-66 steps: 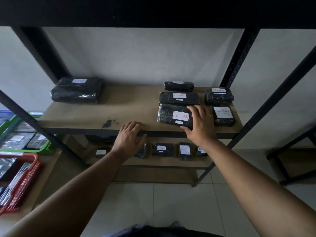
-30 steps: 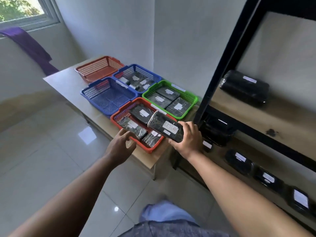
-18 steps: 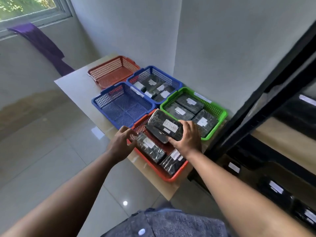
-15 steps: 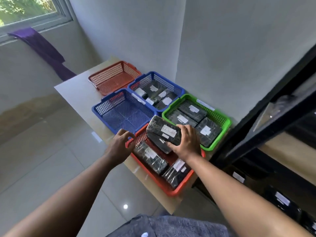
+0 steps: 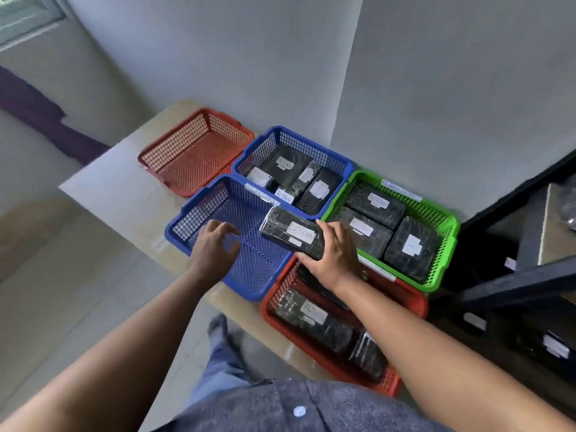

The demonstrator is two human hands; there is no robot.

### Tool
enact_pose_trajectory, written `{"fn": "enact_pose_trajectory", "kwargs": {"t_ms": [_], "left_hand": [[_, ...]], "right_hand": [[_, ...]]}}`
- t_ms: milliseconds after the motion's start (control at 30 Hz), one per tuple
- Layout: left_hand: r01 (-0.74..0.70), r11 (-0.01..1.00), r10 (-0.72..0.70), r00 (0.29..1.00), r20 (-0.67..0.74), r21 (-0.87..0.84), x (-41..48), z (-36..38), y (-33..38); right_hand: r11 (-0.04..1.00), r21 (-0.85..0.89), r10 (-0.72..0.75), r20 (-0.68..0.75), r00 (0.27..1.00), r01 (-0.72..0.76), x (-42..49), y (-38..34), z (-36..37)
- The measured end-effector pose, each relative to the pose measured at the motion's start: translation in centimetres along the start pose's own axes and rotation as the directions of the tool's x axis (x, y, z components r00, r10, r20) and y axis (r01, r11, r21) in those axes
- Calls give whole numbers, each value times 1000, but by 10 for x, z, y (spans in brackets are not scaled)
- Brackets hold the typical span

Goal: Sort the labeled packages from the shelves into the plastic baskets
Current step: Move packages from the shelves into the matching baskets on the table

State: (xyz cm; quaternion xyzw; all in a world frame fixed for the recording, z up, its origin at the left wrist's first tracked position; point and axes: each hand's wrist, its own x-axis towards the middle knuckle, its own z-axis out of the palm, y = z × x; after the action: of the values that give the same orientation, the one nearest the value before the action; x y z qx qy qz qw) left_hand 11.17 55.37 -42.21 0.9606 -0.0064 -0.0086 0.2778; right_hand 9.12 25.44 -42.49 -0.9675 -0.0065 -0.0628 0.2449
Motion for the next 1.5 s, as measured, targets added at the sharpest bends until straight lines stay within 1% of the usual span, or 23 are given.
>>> {"fn": "enact_pose_trajectory", "kwargs": {"t_ms": [133, 267, 333, 433, 533, 700, 867, 967, 1033, 1167, 1300, 1500], "left_hand": [[-98, 994, 99, 995, -7, 44, 66, -13, -46], [-195, 974, 198, 980, -8, 118, 122, -32, -90], [-215, 964, 211, 977, 40, 157, 146, -40, -111], [-210, 963, 185, 971, 148, 172, 177, -45, -135], [-214, 964, 171, 954, 247, 160, 201, -42, -150], [-234, 969, 184, 897, 402, 78, 222, -37, -154], [-244, 969, 206, 894, 397, 48, 225, -32, -158], [-258, 965, 225, 900, 373, 40, 224, -31, -161], [-264, 964, 234, 902, 362, 34, 224, -30, -162], [-271, 962, 240, 906, 348, 42, 224, -30, -162], [-277, 959, 240, 904, 355, 56, 225, -30, -163], [-279, 958, 238, 901, 363, 66, 225, -31, -162]], "right_hand": [[999, -32, 15, -16, 1000, -16, 27, -35, 37], [987, -148, 61, -30, 998, -65, 59, -73, 71], [975, -206, 78, -47, 996, -86, 71, -91, 88], [958, -243, 151, -36, 988, -155, 84, -112, 111], [943, -231, 240, -20, 971, -238, 92, -124, 135], [933, -195, 312, 17, 950, -303, 104, -135, 169], [921, -131, 369, -12, 930, -367, 110, -147, 192], [900, -153, 406, -46, 913, -408, 104, -156, 198], [869, -141, 466, -83, 881, -474, 98, -162, 201], [810, -51, 576, -119, 809, -585, 91, -170, 208], [803, -1, 590, -136, 796, -596, 94, -170, 212], [802, 10, 594, -125, 795, -598, 97, -163, 214]]}}
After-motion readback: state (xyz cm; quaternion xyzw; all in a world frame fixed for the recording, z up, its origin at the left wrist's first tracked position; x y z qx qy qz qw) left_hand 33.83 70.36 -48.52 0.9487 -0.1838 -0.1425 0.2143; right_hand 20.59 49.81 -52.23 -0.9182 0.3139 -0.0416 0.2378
